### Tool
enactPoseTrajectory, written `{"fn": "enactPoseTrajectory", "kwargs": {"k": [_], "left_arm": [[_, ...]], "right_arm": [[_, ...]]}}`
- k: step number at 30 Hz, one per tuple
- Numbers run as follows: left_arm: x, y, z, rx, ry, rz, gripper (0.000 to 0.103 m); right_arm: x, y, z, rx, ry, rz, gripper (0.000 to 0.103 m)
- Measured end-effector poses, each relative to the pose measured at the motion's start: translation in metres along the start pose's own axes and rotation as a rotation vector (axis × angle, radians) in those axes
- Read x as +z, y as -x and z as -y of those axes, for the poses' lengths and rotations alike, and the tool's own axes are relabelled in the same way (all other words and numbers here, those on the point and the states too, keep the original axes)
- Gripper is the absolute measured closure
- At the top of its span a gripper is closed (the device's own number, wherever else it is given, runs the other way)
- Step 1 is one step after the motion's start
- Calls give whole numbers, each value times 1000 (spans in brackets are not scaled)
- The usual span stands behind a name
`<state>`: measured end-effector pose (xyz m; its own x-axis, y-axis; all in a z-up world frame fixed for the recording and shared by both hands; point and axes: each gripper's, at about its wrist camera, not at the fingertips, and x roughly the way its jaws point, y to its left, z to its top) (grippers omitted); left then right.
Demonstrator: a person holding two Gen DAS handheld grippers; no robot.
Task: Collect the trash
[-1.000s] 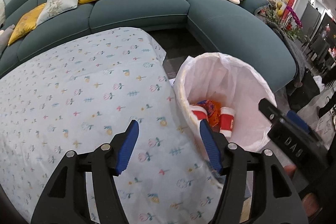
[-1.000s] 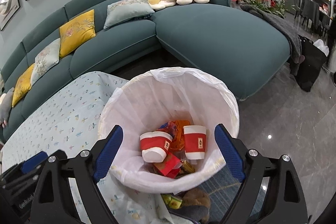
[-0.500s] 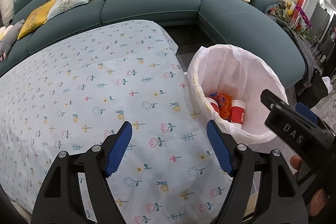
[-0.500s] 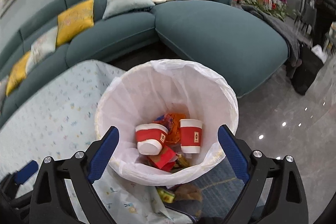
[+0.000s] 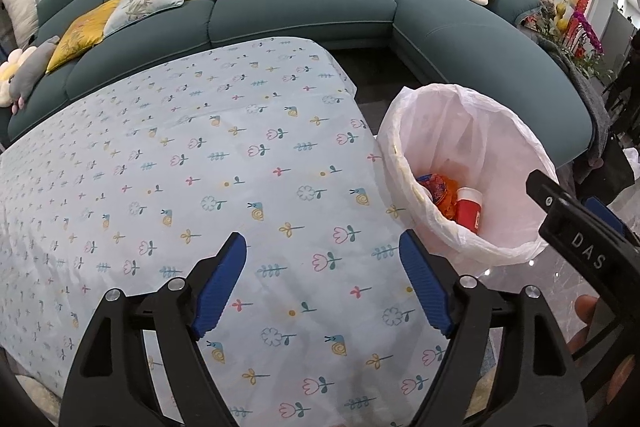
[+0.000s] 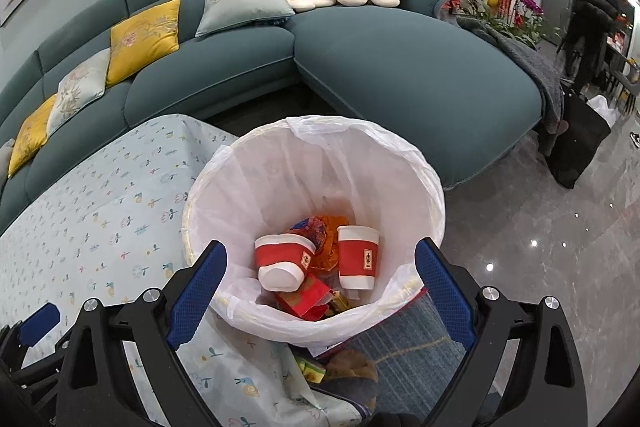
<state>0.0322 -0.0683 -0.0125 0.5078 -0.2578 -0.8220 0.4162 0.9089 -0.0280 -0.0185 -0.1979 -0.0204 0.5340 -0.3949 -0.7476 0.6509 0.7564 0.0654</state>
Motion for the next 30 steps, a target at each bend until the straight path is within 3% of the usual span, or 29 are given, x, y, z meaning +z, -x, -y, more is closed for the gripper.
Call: {"fn": "enactPoseTrajectory", "kwargs": {"k": [30], "left_arm": [[-1, -2, 2, 10, 7, 9, 27]], "right_arm": [[1, -5, -4, 6, 14, -6, 12]]}}
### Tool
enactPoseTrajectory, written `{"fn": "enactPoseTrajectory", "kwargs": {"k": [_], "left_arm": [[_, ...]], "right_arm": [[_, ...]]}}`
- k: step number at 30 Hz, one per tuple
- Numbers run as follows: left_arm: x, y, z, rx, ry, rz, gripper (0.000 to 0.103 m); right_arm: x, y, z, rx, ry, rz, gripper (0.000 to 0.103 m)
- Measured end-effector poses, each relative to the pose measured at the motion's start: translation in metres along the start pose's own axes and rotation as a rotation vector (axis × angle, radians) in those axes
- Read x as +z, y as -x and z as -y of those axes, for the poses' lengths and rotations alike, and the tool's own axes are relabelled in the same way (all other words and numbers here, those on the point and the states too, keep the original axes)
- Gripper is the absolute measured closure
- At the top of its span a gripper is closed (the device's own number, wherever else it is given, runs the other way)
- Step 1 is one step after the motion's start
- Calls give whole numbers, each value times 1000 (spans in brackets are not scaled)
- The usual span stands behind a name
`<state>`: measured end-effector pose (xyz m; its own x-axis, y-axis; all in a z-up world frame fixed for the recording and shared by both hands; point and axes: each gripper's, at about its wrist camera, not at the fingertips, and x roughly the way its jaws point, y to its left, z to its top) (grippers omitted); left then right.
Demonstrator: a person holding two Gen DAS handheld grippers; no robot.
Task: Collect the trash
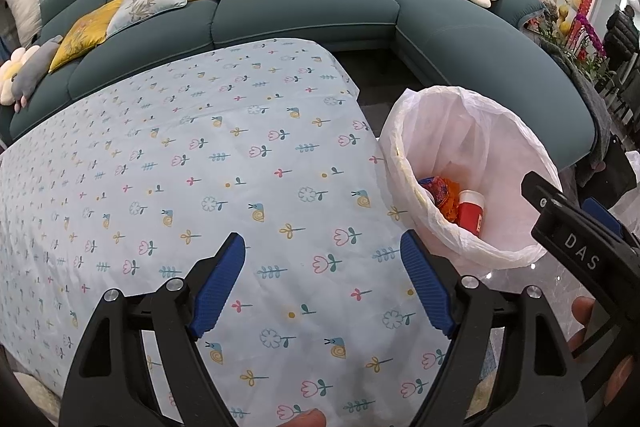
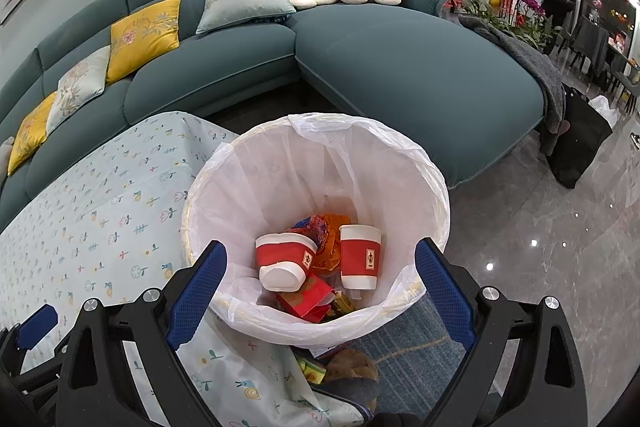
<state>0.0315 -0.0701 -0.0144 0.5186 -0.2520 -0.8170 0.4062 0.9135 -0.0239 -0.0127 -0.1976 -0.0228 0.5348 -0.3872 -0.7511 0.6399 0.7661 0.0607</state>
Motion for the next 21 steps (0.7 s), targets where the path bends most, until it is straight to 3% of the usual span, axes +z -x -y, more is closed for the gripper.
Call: {"fn": "enactPoseTrajectory", "kwargs": {"k": [6, 21], "left_arm": [[1, 1, -1, 6, 5, 9, 22], [3, 2, 2, 7, 7, 30, 21]], "right_arm": [[-1, 1, -3, -1, 10, 2, 12], [-2, 1, -5, 2, 17, 3, 12]]}}
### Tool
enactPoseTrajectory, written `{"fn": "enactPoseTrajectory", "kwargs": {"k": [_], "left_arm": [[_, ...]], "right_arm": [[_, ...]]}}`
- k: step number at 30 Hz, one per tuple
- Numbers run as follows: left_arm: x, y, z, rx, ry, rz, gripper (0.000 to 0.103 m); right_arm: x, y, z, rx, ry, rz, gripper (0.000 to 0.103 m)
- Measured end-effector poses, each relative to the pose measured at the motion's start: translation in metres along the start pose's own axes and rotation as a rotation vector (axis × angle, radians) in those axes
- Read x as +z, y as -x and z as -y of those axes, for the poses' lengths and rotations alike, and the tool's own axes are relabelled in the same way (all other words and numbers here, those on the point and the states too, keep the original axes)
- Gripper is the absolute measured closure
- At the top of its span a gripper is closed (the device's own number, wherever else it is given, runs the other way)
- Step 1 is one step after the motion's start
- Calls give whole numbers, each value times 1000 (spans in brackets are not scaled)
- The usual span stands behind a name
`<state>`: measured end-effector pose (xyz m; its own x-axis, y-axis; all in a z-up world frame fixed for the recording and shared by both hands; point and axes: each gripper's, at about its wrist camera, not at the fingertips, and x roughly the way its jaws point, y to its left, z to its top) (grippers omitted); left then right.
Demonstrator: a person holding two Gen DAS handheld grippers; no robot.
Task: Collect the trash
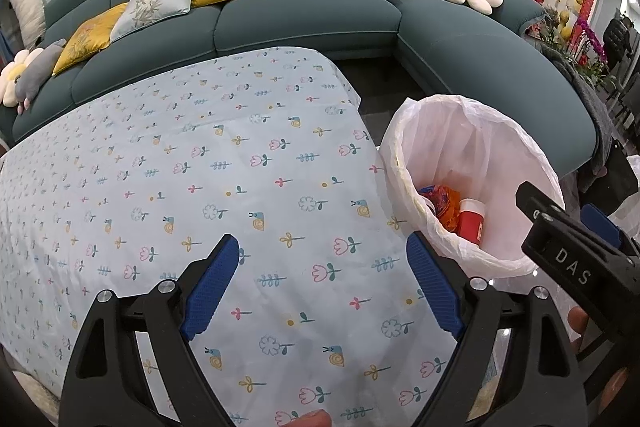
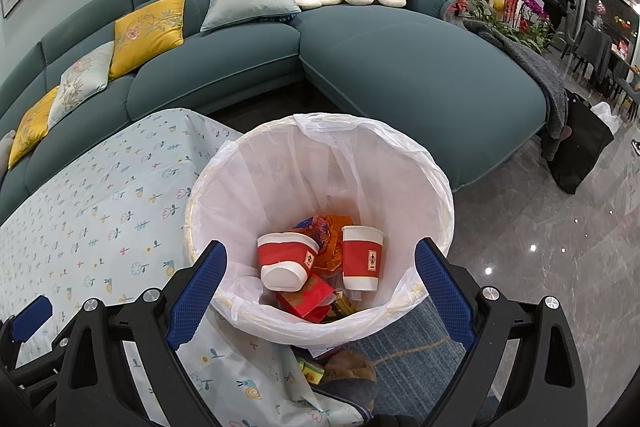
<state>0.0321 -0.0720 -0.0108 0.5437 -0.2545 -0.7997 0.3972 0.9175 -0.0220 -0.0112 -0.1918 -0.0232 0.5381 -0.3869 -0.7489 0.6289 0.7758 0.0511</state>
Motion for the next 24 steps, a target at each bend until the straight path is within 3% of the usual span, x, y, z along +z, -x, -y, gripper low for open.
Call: {"fn": "enactPoseTrajectory", "kwargs": {"k": [24], "left_arm": [[3, -3, 5, 21, 8, -2, 21]], "right_arm": [[1, -3, -2, 2, 23, -6, 12]]}}
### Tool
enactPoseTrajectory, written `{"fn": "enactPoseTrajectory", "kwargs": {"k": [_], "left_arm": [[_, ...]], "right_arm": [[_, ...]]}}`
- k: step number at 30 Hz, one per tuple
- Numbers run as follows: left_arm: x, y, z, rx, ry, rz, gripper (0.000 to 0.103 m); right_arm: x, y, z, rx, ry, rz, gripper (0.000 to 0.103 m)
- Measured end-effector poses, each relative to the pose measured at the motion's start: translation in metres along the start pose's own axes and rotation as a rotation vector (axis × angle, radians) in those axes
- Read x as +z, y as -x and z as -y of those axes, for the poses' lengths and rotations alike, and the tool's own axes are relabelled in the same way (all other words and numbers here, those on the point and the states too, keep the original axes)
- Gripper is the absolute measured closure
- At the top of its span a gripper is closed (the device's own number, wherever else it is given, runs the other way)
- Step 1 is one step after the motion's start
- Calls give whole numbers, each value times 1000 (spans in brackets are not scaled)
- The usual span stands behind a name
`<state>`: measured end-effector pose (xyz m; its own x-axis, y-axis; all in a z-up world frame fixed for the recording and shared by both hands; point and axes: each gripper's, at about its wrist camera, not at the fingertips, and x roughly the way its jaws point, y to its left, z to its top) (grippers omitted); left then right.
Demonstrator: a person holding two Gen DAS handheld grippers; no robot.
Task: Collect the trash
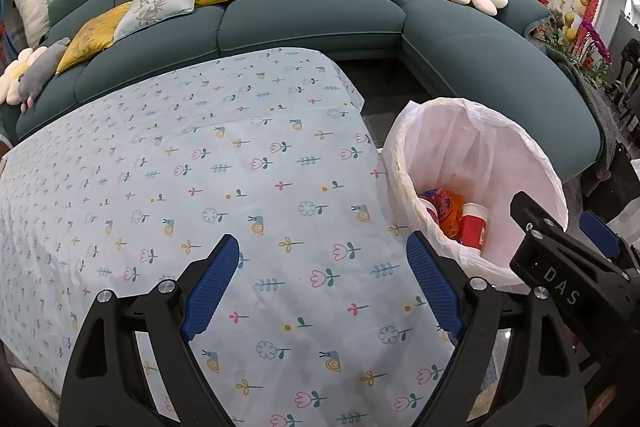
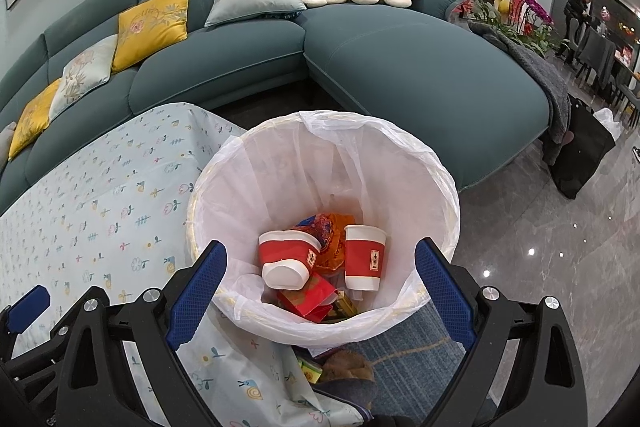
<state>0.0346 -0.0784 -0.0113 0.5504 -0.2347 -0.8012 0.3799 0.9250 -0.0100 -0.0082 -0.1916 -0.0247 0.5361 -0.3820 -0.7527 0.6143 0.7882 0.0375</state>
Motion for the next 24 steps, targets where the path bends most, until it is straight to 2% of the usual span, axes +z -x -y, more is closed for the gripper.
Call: {"fn": "enactPoseTrajectory", "kwargs": {"k": [24], "left_arm": [[1, -2, 3, 8, -27, -17, 21]], "right_arm": [[0, -1, 0, -1, 0, 1, 12]]}}
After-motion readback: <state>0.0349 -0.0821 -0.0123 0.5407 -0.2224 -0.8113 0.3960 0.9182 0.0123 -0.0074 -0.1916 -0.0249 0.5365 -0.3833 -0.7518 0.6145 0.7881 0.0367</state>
